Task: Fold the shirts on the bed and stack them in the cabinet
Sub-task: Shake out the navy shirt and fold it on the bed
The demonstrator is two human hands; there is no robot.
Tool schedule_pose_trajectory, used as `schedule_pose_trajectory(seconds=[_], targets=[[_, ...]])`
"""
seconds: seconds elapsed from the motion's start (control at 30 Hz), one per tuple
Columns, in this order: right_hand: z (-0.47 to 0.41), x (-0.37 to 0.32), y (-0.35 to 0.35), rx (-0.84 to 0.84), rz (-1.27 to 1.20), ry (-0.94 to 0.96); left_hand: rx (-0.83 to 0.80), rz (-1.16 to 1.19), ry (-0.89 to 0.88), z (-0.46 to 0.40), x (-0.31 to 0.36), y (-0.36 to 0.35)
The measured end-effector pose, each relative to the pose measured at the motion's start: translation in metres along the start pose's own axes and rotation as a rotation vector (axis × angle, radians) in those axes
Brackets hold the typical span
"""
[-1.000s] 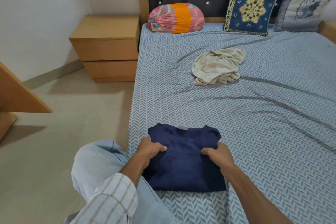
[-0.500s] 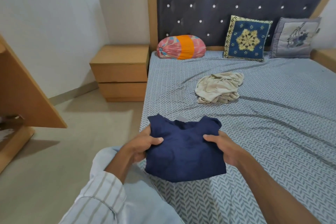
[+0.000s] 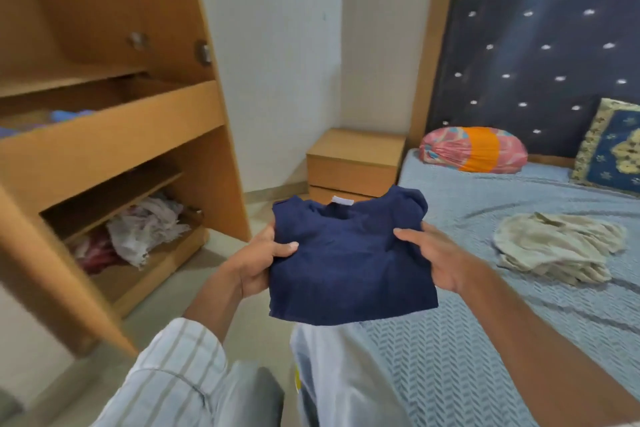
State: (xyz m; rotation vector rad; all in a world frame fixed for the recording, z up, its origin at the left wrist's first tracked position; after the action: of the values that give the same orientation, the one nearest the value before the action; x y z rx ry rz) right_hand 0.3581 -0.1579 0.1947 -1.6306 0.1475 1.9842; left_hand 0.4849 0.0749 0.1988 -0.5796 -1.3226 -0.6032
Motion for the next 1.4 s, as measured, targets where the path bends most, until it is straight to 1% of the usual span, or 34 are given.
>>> schedule_pose_trajectory(seconds=[0.17,0.23,0.3,0.37,0.5,0.6,0.67,0.77,0.83,0.9,1.03,1.13,1.2,1.3,1.4], targets=[[-0.041,0.005,-0.096,-0.172,0.05,-0.056,0.187,0.037,-0.033,0.025,0.005,0.089],[-0.052,0.01,-0.12,-0.19,0.068,-0.064,0.227,0.055,-0.037,0.032,0.002,0.113],[-0.076,0.024,-0.155,-0.219,0.092,-0.105,0.295,0.073,-0.032,0.035,-0.008,0.152],[-0.094,0.04,-0.177,-0.24,0.117,-0.149,0.326,0.102,-0.02,0.037,-0.02,0.177],[-0.141,0.083,-0.217,-0.278,0.149,-0.252,0.384,0.153,0.071,0.022,-0.065,0.235],[-0.184,0.12,-0.241,-0.273,0.139,-0.345,0.386,0.23,0.164,-0.002,-0.102,0.276],[-0.21,0.139,-0.252,-0.253,0.141,-0.399,0.399,0.265,0.219,-0.016,-0.119,0.298],[-0.225,0.145,-0.27,-0.233,0.151,-0.465,0.436,0.276,0.297,-0.022,-0.122,0.318],[-0.228,0.131,-0.283,-0.223,0.167,-0.508,0.451,0.301,0.334,-0.02,-0.105,0.324],[-0.222,0.105,-0.297,-0.194,0.179,-0.555,0.451,0.308,0.378,-0.011,-0.072,0.326],[-0.185,0.025,-0.33,-0.197,0.22,-0.631,0.425,0.346,0.464,0.026,0.015,0.315],[-0.155,-0.034,-0.351,-0.222,0.241,-0.669,0.419,0.378,0.483,0.049,0.077,0.307],[-0.14,-0.077,-0.365,-0.264,0.259,-0.686,0.43,0.402,0.484,0.061,0.122,0.306],[-0.129,-0.132,-0.387,-0.381,0.294,-0.683,0.441,0.421,0.464,0.069,0.179,0.306],[-0.131,-0.165,-0.405,-0.466,0.298,-0.675,0.446,0.416,0.436,0.066,0.218,0.307]])
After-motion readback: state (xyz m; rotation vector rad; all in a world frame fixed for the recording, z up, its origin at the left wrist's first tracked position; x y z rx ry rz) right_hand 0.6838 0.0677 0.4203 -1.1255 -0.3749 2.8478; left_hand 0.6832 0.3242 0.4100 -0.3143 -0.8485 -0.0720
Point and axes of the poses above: each hand's wrist, its own z-axis away from the middle knuckle, its own y-axis out of the back of the hand, x = y × z, the point moved 10 cm from there along -z, towards the middle knuckle, and after that the axes turned 8 degrees about -z, right-handed, at the moved point
